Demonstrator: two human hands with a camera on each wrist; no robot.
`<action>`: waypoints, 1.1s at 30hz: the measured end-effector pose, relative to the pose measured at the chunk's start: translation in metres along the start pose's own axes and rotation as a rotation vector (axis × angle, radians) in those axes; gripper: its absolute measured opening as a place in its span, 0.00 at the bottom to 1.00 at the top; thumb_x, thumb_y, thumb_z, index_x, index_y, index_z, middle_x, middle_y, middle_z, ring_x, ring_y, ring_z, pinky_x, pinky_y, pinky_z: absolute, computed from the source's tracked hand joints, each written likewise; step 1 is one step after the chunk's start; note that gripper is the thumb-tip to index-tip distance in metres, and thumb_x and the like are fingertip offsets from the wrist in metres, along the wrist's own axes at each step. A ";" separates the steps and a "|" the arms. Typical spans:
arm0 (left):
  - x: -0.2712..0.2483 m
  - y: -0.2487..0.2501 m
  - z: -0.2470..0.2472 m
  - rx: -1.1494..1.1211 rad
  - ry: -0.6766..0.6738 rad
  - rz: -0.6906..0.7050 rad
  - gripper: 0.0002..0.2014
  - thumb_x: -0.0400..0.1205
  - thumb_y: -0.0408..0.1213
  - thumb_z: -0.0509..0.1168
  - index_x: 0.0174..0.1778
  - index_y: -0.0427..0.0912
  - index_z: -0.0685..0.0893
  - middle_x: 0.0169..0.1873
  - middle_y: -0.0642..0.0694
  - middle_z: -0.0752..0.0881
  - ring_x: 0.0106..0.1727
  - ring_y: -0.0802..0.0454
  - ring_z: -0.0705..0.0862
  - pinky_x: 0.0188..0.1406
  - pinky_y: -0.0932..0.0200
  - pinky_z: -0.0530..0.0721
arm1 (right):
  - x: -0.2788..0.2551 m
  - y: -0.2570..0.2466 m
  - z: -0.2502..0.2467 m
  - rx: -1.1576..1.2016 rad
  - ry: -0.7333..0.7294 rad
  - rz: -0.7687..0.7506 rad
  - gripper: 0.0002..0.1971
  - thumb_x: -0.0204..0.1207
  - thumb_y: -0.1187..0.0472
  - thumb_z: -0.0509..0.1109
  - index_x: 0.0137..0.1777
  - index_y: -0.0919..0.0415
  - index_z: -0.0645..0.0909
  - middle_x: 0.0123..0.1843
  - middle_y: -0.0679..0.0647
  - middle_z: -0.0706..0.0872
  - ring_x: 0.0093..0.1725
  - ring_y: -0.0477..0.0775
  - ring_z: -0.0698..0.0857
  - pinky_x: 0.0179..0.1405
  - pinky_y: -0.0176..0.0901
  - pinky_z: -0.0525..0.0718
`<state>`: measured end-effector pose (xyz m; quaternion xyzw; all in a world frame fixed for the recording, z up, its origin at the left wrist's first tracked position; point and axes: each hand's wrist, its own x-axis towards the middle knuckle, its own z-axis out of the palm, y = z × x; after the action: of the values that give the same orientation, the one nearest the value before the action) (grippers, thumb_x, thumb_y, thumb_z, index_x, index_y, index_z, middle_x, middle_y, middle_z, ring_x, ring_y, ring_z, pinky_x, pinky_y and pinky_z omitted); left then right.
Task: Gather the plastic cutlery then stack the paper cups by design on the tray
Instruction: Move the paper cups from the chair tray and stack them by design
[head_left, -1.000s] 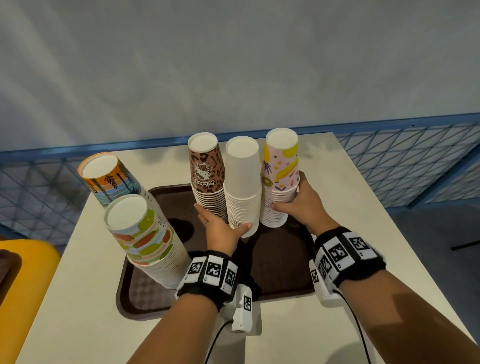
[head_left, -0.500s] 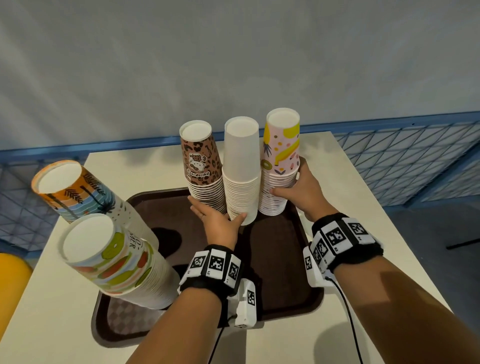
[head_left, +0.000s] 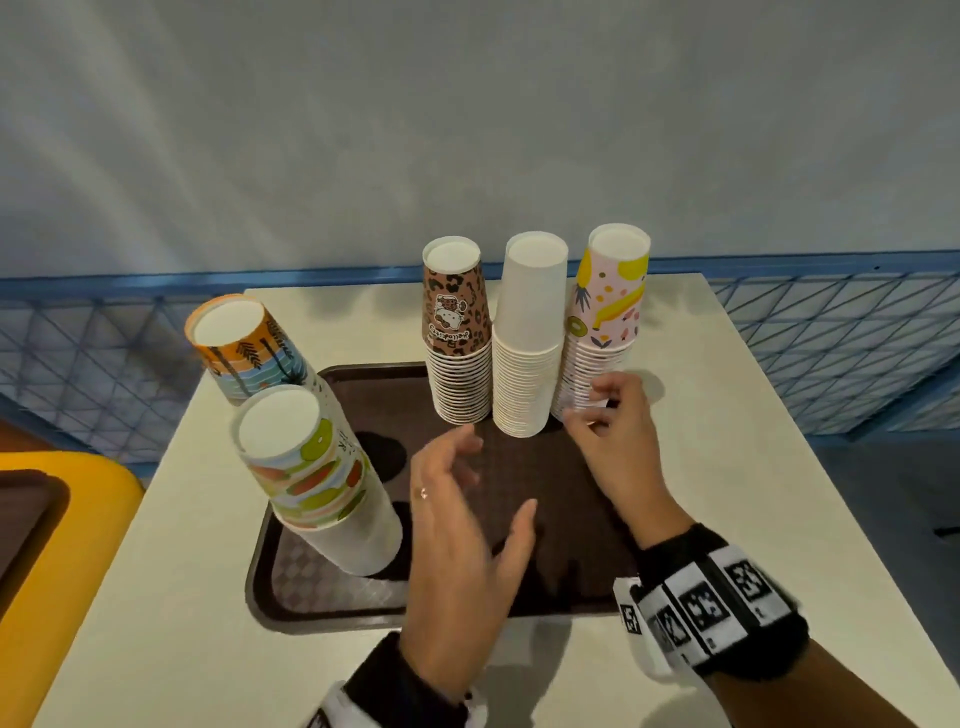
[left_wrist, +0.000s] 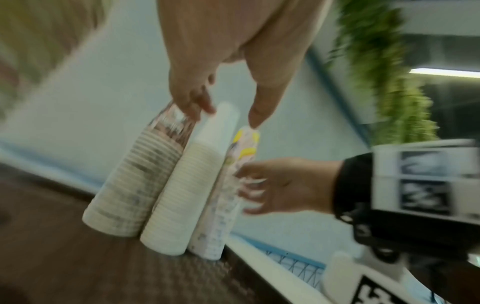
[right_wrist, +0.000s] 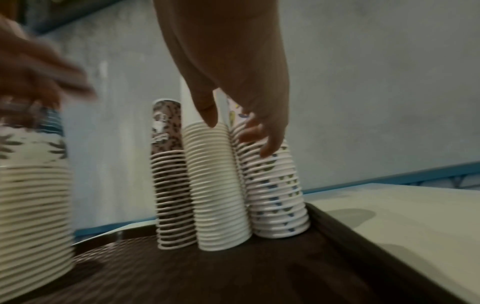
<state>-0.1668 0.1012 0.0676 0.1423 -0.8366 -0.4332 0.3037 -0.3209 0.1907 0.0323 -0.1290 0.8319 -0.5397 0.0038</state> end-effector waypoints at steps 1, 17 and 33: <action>-0.012 0.007 -0.016 0.059 0.109 0.122 0.29 0.70 0.41 0.71 0.65 0.48 0.66 0.58 0.58 0.68 0.58 0.68 0.72 0.60 0.72 0.73 | -0.005 -0.002 0.006 0.005 -0.096 0.022 0.18 0.70 0.67 0.73 0.57 0.58 0.71 0.55 0.56 0.77 0.37 0.42 0.80 0.39 0.24 0.78; 0.054 -0.100 -0.139 -0.004 0.003 -0.577 0.49 0.71 0.34 0.75 0.81 0.44 0.49 0.80 0.39 0.61 0.80 0.42 0.64 0.74 0.45 0.69 | -0.100 -0.077 0.118 0.089 -0.522 -0.138 0.41 0.57 0.55 0.83 0.68 0.47 0.65 0.69 0.49 0.76 0.69 0.50 0.76 0.70 0.51 0.78; 0.105 -0.119 -0.121 -0.012 0.027 -0.489 0.37 0.61 0.39 0.80 0.64 0.45 0.73 0.60 0.48 0.84 0.60 0.49 0.83 0.60 0.51 0.81 | -0.033 -0.081 0.145 -0.018 -0.235 -0.154 0.40 0.59 0.59 0.81 0.71 0.59 0.66 0.69 0.56 0.76 0.69 0.52 0.75 0.63 0.31 0.70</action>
<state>-0.1747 -0.0981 0.0649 0.3446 -0.7705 -0.4969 0.2017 -0.2512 0.0365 0.0399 -0.2549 0.8182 -0.5121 0.0585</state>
